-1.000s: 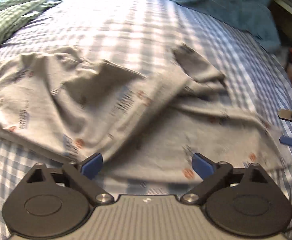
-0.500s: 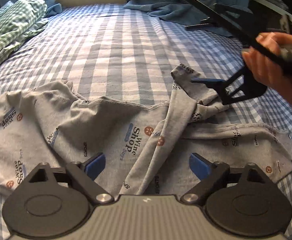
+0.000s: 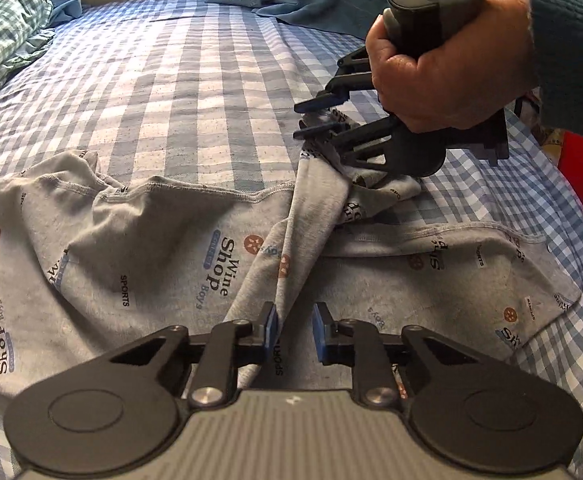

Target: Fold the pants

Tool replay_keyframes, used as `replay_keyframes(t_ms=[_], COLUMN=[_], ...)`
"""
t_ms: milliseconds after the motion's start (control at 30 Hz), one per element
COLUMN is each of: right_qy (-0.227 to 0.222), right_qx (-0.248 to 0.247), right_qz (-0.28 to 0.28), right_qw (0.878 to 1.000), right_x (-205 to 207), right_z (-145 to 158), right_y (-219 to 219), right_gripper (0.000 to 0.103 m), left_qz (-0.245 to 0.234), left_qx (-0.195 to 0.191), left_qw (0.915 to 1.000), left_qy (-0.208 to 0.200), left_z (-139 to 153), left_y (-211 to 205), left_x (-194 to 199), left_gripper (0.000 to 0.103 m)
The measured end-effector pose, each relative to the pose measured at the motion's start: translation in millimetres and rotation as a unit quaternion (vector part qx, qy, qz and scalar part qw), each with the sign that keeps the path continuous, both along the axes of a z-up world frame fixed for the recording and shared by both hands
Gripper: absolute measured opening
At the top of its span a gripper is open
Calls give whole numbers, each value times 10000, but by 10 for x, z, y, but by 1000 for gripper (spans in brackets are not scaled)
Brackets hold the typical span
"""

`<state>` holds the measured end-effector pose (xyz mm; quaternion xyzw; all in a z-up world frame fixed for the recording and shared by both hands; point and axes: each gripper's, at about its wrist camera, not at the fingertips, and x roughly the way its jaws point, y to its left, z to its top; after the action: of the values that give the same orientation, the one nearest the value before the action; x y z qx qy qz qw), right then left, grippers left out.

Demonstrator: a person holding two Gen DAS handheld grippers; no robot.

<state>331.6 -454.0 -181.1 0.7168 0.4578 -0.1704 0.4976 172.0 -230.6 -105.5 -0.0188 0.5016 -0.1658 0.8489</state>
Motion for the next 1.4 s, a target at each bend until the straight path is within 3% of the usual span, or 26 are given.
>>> replay_keyframes(t_ms=[33,100,233,333,433,500,567,667,700,800,867,1000,1167,1333,1400], right_qy=[27,-60,-577,-1252,-1852,-2073,-2082,-1840,-1686,-1302,-1066,-859,-1175,-1161,-1057], right_qx=[-80,-246,-674,-1182,-2099,-2749,-3294,-3901,-4000,-4063,-3875,-3319,-2702,-2190,-2011], right_qz=[-89,-85,458,1139,1942,2454,2900,3502,3702,4022,4015,3563,2744,1661,1246], right_qw=[9999,9996,9950,9785,9402,9062,8741,8315,8213,8101,8230,8692,9154,9544,9658], right_x=[-31,-73,-160,-291,-569,-831,-1131,-1556,-1681,-1978,-2163,-2546,-2767,-2748,-2742], right_z=[21,107,447,825,1252,1493,1643,1610,1541,1263,1080,874,790,687,617], right_y=[-16,-66,-311,-636,-997,-1217,-1414,-1565,-1581,-1542,-1513,-1482,-1429,-1522,-1574], right_gripper=[9,7,4,4,4,4,4,4,4,4,6,19,56,62,62], left_qz=[34,174,446,514,368,230,108,-105,-184,-399,-501,-585,-605,-600,-670], left_qx=[-27,-146,-304,-357,-303,-243,-182,-1,67,281,408,531,623,650,751], left_qw=[10000,9996,9982,9979,9988,9994,9997,9999,9998,9988,9979,9968,9961,9961,9949], left_qy=[31,138,259,192,49,-49,-76,2,45,82,99,124,181,5,-115], left_z=[-5,-11,-15,45,134,183,184,138,115,72,57,76,82,151,172], left_y=[-1,25,61,68,41,38,20,-32,-61,-114,-154,-175,-233,-309,-376], left_x=[0,1,-7,-50,-127,-202,-259,-335,-361,-438,-476,-571,-561,-546,-524], left_gripper=[19,14,1,0,0,0,0,0,0,0,0,0,1,56,62])
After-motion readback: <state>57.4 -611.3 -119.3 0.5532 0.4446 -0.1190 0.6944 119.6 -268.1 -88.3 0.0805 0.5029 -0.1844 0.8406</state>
